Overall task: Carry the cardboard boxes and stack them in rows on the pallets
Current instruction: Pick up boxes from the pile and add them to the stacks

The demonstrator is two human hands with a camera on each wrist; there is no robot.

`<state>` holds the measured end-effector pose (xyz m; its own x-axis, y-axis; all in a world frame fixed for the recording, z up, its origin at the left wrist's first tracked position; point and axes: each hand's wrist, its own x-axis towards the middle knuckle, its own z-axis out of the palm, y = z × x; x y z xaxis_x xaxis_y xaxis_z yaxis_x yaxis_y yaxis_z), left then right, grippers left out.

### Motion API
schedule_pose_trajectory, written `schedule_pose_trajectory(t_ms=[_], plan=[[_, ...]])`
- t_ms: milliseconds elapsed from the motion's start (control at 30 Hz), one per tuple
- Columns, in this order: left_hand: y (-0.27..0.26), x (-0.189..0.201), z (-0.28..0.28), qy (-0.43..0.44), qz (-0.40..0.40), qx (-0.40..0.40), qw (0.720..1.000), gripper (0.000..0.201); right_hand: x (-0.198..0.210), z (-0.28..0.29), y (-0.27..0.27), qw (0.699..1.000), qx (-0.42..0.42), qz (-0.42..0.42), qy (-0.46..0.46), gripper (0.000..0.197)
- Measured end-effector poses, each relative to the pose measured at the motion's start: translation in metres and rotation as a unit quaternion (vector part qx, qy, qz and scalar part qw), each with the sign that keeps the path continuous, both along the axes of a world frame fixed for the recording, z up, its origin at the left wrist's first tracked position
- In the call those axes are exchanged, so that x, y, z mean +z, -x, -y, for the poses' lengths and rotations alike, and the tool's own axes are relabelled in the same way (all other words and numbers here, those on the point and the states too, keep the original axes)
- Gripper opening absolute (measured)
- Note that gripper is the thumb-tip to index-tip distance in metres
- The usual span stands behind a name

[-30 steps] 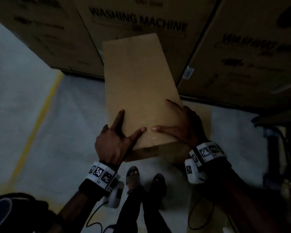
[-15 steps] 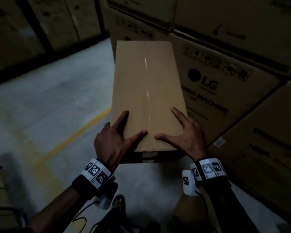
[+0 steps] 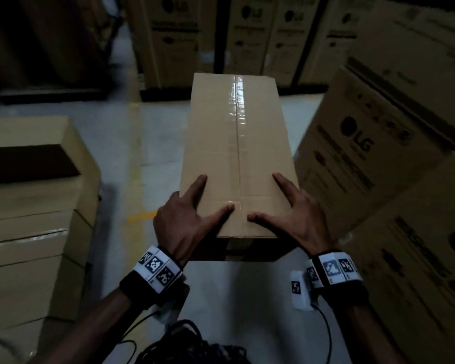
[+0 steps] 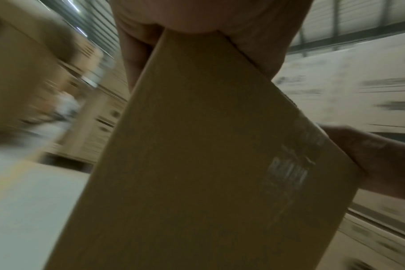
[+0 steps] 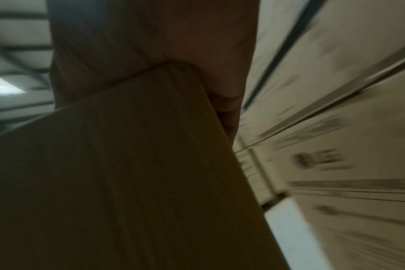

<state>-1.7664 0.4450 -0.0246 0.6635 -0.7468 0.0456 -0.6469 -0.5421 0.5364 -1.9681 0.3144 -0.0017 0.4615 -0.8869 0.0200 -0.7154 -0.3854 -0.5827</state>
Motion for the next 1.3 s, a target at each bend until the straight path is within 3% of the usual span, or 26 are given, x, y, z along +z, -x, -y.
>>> schedule_pose_trajectory(t_ms=[233, 467, 733, 1000, 1300], plan=[[-0.115, -0.009, 0.007, 0.007, -0.026, 0.127, 0.992, 0.101, -0.006, 0.062, -0.158, 0.989, 0.145, -0.028, 0.009, 0.121], [-0.194, -0.01, 0.006, -0.022, -0.051, 0.279, 0.959, 0.102, -0.019, 0.097, -0.305, 0.962, 0.271, -0.022, -0.01, 0.118], [-0.253, -0.024, 0.056, -0.032, -0.036, 0.445, 0.894, 0.109, -0.047, 0.164, -0.441, 0.901, 0.433, -0.013, -0.037, 0.118], [-0.282, -0.018, 0.159, 0.006, -0.093, 0.593, 0.8, 0.105, -0.041, 0.257, -0.554, 0.812, 0.582, -0.017, -0.03, 0.109], [-0.366, -0.056, 0.191, 0.016, -0.1, 0.666, 0.739, 0.111, -0.069, 0.275, -0.683, 0.745, 0.666, -0.031, -0.027, 0.111]])
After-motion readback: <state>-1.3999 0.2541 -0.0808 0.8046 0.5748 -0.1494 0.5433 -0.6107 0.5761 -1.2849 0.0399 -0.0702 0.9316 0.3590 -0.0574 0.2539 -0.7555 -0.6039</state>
